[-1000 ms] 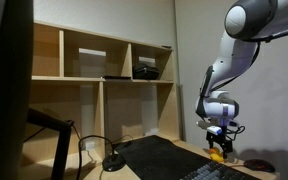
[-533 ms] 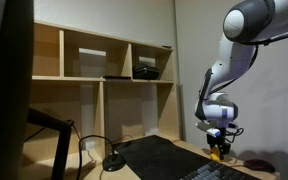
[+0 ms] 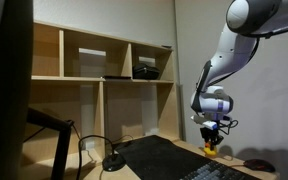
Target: Move the rubber duck and the mouse to the left
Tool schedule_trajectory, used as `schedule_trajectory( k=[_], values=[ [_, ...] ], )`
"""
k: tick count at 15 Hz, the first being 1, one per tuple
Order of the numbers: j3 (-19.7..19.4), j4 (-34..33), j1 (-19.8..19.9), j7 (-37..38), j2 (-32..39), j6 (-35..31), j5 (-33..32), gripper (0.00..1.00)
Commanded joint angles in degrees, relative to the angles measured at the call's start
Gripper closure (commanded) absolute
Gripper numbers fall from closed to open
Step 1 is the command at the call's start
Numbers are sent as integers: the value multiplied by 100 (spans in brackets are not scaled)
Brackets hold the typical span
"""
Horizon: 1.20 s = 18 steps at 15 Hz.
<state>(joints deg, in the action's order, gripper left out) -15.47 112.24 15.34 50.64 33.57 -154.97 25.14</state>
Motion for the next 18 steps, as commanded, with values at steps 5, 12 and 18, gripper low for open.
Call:
schedule_trajectory(
  k=[5,12,18],
  values=[
    [403,1703,-832,-922,-2153,-109,-642,93],
    [469,1301,-857,-810,-1855,159,-645,93],
    [1438,1362,-1482,-1416,-1969,333,-484,93]
  ],
)
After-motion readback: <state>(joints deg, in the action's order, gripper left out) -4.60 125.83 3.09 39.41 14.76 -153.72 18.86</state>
